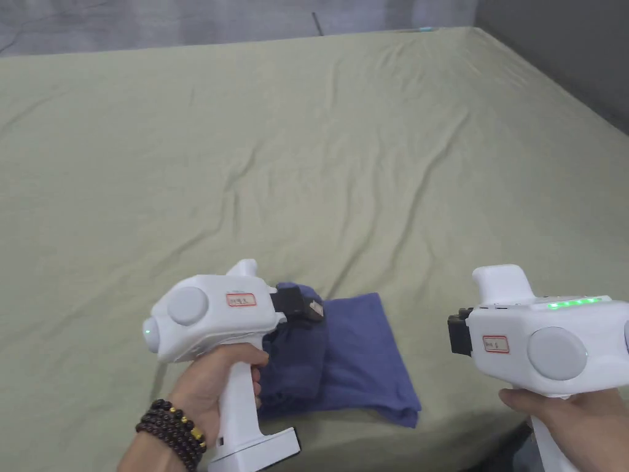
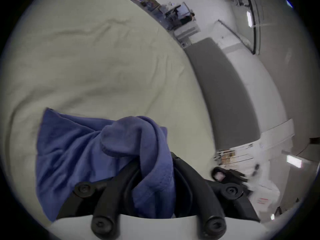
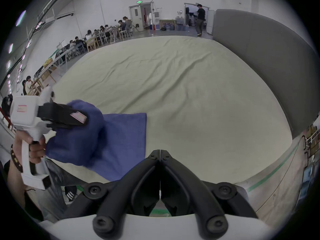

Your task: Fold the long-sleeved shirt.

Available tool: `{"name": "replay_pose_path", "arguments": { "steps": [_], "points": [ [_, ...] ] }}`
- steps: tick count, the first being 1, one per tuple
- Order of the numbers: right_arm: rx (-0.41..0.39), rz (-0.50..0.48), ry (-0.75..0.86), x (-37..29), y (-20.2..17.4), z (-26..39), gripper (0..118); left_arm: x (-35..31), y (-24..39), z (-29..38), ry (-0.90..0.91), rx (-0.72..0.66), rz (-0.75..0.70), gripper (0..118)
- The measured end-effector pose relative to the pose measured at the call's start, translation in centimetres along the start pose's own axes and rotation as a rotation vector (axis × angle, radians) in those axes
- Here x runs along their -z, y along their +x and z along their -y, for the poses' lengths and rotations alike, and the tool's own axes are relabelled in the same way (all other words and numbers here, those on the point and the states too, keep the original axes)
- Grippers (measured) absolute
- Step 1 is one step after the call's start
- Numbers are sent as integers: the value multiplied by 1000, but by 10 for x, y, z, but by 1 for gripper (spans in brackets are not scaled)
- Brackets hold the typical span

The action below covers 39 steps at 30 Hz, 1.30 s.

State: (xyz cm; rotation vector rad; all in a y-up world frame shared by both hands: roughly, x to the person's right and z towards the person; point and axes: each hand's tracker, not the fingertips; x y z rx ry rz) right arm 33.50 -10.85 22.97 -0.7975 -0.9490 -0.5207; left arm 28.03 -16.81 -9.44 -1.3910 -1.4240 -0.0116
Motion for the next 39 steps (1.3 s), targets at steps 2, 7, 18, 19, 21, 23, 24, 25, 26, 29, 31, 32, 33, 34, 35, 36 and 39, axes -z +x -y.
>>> {"name": "replay_pose_path", "arguments": {
  "steps": [2, 7, 18, 19, 21, 23, 24, 25, 26, 29, 31, 32, 33, 34, 35, 36, 39],
  "points": [
    [17, 14, 1, -3, 10, 3, 2, 13, 9, 4, 0, -55, -10, 20],
    [51, 48, -12, -1, 29, 11, 2, 26, 28, 9, -27, -150, 193, 92],
    [74, 33, -5, -5, 27, 13, 2, -66, 36, 15, 150, 123, 92, 0],
    [76, 28, -4, -4, 26, 12, 2, -75, 33, 22, 173, 167, 36, 0],
    [72, 21, -5, -1, 22, 11, 2, -92, 28, 37, 185, 275, -59, 0],
    [62, 16, -10, 2, 17, 11, 2, -97, 24, 53, 187, 341, -112, 0],
    [57, 12, -13, 3, 14, 10, 2, -93, 22, 61, 178, 360, -106, 0],
    [53, 7, -17, 5, 12, 9, 2, -87, 20, 66, 163, 363, -81, 0],
    [50, 3, -19, 6, 10, 9, 2, -74, 20, 71, 140, 371, -59, 0],
    [39, -4, -23, 5, 5, 10, 2, -27, 23, 84, 108, 406, -97, 0],
    [36, -9, -23, 2, 5, 11, 2, 4, 26, 88, 75, 383, -73, 0],
    [36, -10, -23, 0, 7, 11, 2, 18, 27, 88, 52, 323, -28, 0],
    [38, -8, -23, -2, 8, 12, 2, 34, 28, 86, 39, 285, -1, 0],
    [42, -2, -23, -3, 9, 12, 2, 48, 32, 86, 44, 262, -5, 0],
    [43, 4, -23, -4, 11, 13, 2, 62, 37, 85, 48, 288, -17, 0],
    [42, 6, -25, -6, 13, 12, 2, 76, 44, 84, 55, 302, -58, 0],
    [42, 21, -27, -9, 18, 13, 2, 110, 57, 76, 35, 359, -156, 0]
  ]
}}
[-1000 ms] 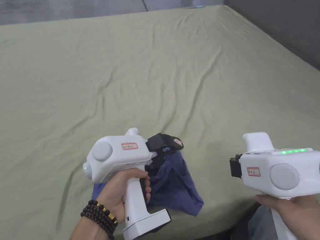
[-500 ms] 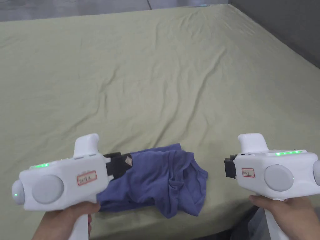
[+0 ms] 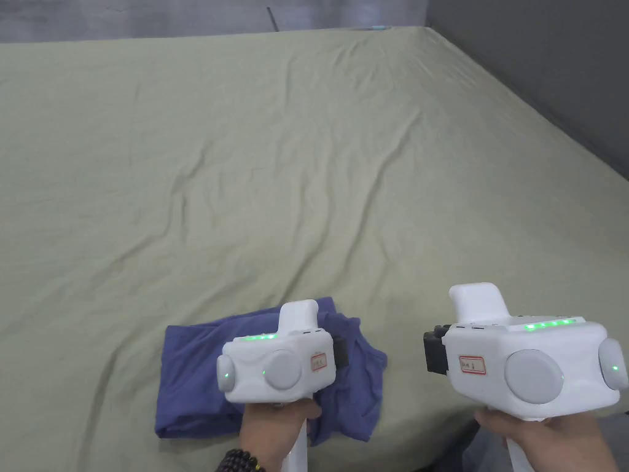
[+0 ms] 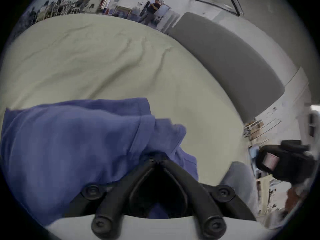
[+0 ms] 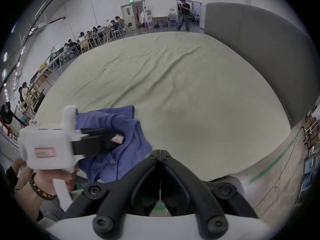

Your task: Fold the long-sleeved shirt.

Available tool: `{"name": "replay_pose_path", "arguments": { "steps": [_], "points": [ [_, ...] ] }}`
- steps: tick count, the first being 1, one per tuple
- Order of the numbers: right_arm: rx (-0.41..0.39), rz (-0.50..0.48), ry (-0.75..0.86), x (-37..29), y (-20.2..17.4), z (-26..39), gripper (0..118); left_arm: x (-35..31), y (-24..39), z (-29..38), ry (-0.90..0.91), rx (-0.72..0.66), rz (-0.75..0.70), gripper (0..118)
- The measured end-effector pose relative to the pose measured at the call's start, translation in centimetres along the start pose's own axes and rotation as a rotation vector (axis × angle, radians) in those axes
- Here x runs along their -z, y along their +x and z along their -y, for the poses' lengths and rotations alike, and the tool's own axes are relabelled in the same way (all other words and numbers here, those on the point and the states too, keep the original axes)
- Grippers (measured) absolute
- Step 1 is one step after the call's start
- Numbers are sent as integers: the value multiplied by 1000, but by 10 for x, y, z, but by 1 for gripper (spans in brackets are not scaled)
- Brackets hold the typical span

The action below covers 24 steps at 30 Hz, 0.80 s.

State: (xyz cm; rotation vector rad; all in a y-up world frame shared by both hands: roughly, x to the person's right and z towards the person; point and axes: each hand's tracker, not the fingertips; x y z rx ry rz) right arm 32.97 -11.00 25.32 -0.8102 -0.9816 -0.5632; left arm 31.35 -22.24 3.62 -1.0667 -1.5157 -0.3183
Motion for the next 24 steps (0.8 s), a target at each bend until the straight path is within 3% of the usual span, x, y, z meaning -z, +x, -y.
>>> {"name": "replay_pose_path", "arguments": {
  "steps": [9, 13, 17, 22, 24],
  "points": [
    [18, 32, 7, -6, 11, -1, 2, 10, 10, -43, 52, -50, -42, 0],
    [23, 19, 14, -5, 7, -2, 2, -46, 15, -39, 118, -55, 130, 0],
    [15, 2, 26, -2, -3, -4, 2, -119, -8, -23, 253, -134, 173, 0],
    [-6, -92, 21, 8, -25, -10, 2, -181, -71, 10, 342, -178, 66, 0],
    [25, -218, 3, 19, -37, -17, 2, -195, -99, 21, 342, -222, 17, 0]
  ]
}}
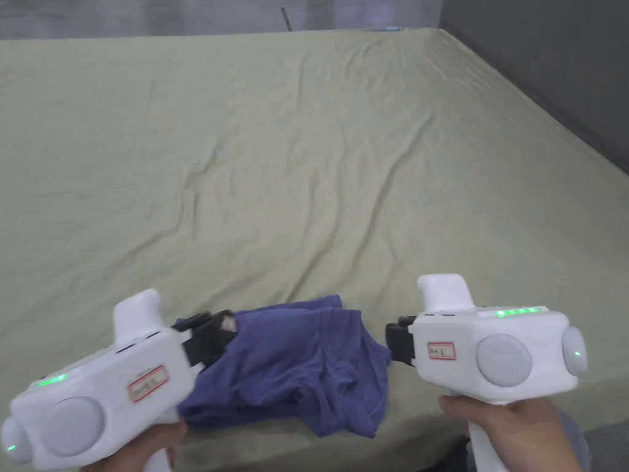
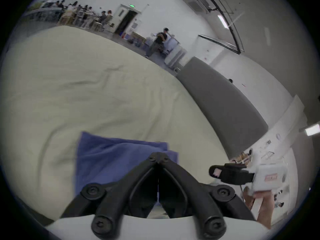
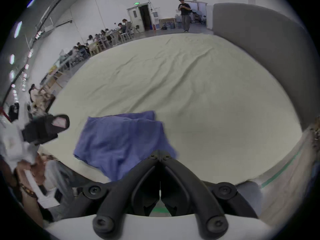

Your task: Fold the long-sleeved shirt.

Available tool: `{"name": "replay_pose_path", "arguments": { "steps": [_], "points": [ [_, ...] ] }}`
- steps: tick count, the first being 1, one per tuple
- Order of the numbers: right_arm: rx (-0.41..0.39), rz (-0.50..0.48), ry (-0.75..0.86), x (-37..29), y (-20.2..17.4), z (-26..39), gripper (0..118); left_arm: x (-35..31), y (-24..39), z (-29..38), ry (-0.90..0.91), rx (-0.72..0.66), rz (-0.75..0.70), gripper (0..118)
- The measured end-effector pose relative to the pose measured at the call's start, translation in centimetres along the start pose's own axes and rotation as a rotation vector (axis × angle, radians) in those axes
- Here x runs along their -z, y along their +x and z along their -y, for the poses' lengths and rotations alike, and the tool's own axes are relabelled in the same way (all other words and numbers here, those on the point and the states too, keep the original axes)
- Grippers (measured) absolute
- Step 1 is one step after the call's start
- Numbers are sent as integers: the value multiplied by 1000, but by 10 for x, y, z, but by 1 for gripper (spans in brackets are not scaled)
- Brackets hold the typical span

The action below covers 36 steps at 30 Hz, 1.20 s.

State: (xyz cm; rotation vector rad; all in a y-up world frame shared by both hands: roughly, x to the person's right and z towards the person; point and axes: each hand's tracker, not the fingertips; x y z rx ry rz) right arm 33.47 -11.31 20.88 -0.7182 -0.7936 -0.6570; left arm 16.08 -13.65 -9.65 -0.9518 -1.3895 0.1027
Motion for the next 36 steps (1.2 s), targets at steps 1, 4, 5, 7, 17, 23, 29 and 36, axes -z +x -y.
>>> {"name": "replay_pose_path", "arguments": {
  "steps": [1, 4, 5, 7, 17, 23, 29, 36],
  "points": [
    [22, -67, 4, 7, -5, -4, 2, -6, -13, 0, 0, -32, -15, 0],
    [76, -235, -34, 41, -24, -15, 2, -16, -40, 1, -7, -123, -64, 0],
    [79, -260, -56, 54, -32, -17, 2, -19, -46, 2, -7, -115, -65, 0],
    [67, -291, -109, 81, -45, -18, 2, -20, -54, 3, -21, -122, -85, 0],
    [217, -310, -214, 126, 1, 8, 2, 4, -86, 7, -105, -307, -6, 108],
    [204, -310, -214, 124, 1, 6, 2, 40, -96, 7, -158, -406, 50, 108],
    [216, -321, -205, 124, 2, 9, 2, 67, -101, 19, -166, -468, 98, 107],
    [213, -313, -202, 125, -1, 9, 2, 52, -88, 18, -167, -346, 108, 3]
  ]
}}
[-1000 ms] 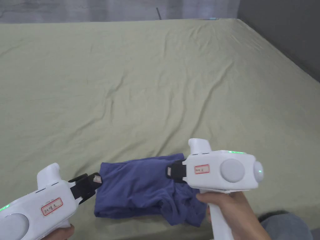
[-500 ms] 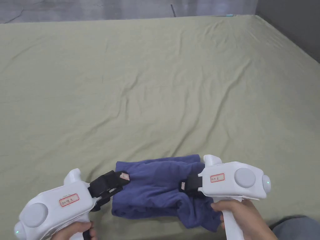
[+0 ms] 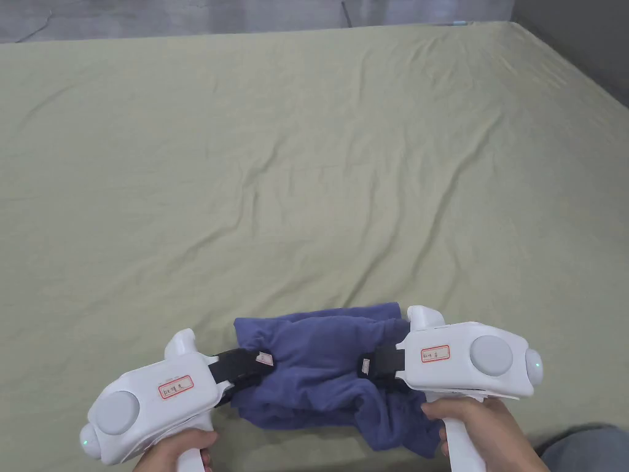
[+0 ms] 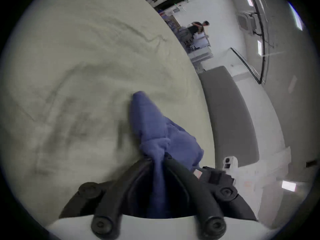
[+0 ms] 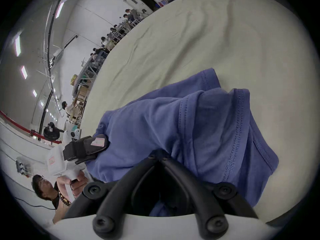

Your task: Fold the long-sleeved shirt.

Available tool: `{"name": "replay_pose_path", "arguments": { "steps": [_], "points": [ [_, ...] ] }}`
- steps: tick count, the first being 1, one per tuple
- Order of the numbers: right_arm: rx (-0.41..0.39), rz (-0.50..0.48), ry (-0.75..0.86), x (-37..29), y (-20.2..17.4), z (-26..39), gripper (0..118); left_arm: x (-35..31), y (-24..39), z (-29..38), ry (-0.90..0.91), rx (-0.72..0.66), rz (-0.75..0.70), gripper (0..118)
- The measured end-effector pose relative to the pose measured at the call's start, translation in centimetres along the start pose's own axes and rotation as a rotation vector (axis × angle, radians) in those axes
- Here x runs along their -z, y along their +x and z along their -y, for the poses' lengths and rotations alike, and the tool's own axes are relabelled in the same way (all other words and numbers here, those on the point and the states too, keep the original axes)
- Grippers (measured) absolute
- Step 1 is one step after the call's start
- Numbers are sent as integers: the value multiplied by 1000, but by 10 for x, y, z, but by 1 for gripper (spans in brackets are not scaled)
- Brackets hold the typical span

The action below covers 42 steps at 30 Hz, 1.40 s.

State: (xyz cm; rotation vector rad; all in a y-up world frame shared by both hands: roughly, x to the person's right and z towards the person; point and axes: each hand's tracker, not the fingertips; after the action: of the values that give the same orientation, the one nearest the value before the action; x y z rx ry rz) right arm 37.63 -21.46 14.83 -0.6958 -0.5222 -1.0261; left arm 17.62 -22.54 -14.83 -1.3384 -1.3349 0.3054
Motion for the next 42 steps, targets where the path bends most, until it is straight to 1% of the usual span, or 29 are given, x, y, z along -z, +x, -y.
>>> {"name": "replay_pose_path", "arguments": {
  "steps": [3, 4, 5, 8, 10, 12, 14, 15, 18, 19, 22, 23, 25, 27, 28, 31, 32, 34, 35, 36, 37, 38, 39, 40, 41, 42],
  "points": [
    [-5, 21, -5, 0, -7, -2, 2, -3, 12, -2, 32, 44, -14, 3],
    [-9, 40, -4, -1, -12, -2, 2, -6, 13, -5, 37, 44, -8, 3],
    [-31, 77, 8, -4, -18, -3, 2, -9, 13, -9, 46, 44, -4, 3],
    [-156, 155, 82, -9, -49, -5, 2, -16, 12, -23, 61, 50, 10, 3],
    [-211, 206, 128, -10, -72, -10, 2, -22, 11, -32, 69, 65, 14, 3],
    [-320, 304, 187, -5, -102, -16, 2, -35, 4, -43, 81, 74, 15, 3],
    [-389, 364, 216, 5, -129, -20, 2, -53, -6, -57, 94, 65, 29, 3],
    [-412, 364, 224, 11, -143, -22, 2, -66, -13, -65, 124, 65, 31, 3],
    [-437, 271, 202, 35, -183, -26, 2, -112, -39, -97, 163, 77, 2, 3],
    [-455, 263, 192, 46, -197, -26, 2, -128, -50, -107, 176, 82, -14, 3],
    [-553, 219, 159, 90, -247, -23, 2, -188, -85, -138, 243, 85, -69, 3],
    [-577, 202, 147, 106, -265, -21, 2, -212, -102, -149, 278, 76, -95, 3],
    [-615, 169, 138, 140, -299, -16, 2, -251, -134, -169, 295, 70, -140, 3],
    [-653, 142, 134, 172, -330, -12, 2, -291, -169, -189, 313, 94, -207, 3],
    [-665, 135, 134, 183, -342, -10, 2, -304, -183, -196, 327, 93, -251, 3],
    [-684, 97, 119, 210, -368, -5, 2, -334, -225, -211, 337, 33, -234, 3],
    [-681, 90, 113, 216, -373, -5, 2, -334, -228, -210, 352, 30, -256, 3],
    [-688, 91, 104, 219, -379, -4, 2, -330, -231, -210, 333, 17, -252, 4],
    [-693, 92, 97, 220, -379, -3, 2, -324, -225, -206, 337, 25, -270, 13],
    [-693, 89, 93, 218, -379, -3, 2, -320, -221, -204, 361, 40, -323, 45],
    [-697, 85, 89, 216, -377, -4, 2, -317, -216, -202, 364, 58, -354, 112],
    [-699, 85, 90, 211, -375, -4, 2, -314, -214, -204, 364, 71, -394, 118],
    [-700, 84, 94, 204, -373, -4, 2, -311, -208, -203, 357, 80, -418, 118],
    [-700, 82, 96, 197, -371, -6, 2, -319, -200, -197, 426, 97, -438, 118],
    [-700, 75, 102, 182, -368, -8, 2, -319, -190, -194, 437, 117, -461, 118],
    [-695, 72, 115, 171, -365, -10, 2, -329, -184, -204, 454, 128, -528, 118]
  ]
}}
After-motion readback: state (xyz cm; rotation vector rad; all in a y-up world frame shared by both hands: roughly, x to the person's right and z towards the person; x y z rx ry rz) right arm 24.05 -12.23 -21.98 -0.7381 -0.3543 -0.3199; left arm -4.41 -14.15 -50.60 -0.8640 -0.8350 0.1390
